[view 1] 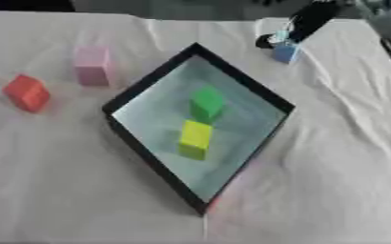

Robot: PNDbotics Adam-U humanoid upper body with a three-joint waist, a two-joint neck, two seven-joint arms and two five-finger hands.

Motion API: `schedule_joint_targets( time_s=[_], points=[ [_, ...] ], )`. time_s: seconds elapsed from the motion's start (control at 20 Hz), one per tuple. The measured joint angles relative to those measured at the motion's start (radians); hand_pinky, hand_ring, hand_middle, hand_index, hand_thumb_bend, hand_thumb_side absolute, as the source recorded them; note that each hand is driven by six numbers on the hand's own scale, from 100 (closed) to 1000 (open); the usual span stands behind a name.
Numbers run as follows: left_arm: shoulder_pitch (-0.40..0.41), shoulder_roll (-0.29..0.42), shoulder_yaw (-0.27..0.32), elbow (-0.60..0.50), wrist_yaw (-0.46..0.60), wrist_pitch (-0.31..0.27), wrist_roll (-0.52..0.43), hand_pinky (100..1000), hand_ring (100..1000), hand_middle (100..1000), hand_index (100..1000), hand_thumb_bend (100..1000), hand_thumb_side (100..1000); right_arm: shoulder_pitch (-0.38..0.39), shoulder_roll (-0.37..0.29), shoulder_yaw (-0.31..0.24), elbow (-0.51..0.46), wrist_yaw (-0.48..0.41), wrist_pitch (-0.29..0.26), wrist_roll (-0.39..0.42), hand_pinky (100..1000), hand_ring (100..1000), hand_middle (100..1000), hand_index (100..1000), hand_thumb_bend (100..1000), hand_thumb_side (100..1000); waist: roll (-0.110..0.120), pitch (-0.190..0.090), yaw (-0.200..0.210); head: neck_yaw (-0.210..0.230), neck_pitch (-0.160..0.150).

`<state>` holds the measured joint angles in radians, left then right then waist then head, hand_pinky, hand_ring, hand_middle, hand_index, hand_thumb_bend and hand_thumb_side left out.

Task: Pick up objects on the table and place them in the box.

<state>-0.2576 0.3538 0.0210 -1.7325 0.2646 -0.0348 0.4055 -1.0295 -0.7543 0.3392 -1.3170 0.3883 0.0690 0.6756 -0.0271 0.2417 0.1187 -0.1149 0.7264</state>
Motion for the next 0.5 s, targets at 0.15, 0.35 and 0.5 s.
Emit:
schedule_joint_targets(
  time_s=[0.15, 0.35, 0.5],
  points=[
    [-0.005, 0.000, 0.000, 0.000, 0.000, 0.000, 0.000, 803, 794, 787, 818, 270, 682, -0.001, -0.001, -0.029, 0.070, 0.056, -0.057, 0.011, 888, 889, 859, 898, 467, 229, 0.000, 0.000, 0.008, -0.001, -0.009],
    [-0.018, 0.000, 0.000, -0.004, 0.000, 0.000, 0.000, 803, 795, 787, 818, 270, 683, -0.001, -0.001, -0.061, 0.148, 0.128, -0.122, 0.012, 889, 888, 863, 902, 486, 285, 0.000, 0.016, 0.020, -0.010, -0.027],
    [-0.023, 0.000, 0.000, -0.004, 0.000, 0.000, 0.000, 803, 795, 787, 818, 269, 684, -0.003, 0.004, -0.083, 0.209, 0.158, -0.133, 0.002, 883, 880, 857, 900, 490, 359, 0.000, 0.024, 0.026, -0.016, -0.040]
  ],
)
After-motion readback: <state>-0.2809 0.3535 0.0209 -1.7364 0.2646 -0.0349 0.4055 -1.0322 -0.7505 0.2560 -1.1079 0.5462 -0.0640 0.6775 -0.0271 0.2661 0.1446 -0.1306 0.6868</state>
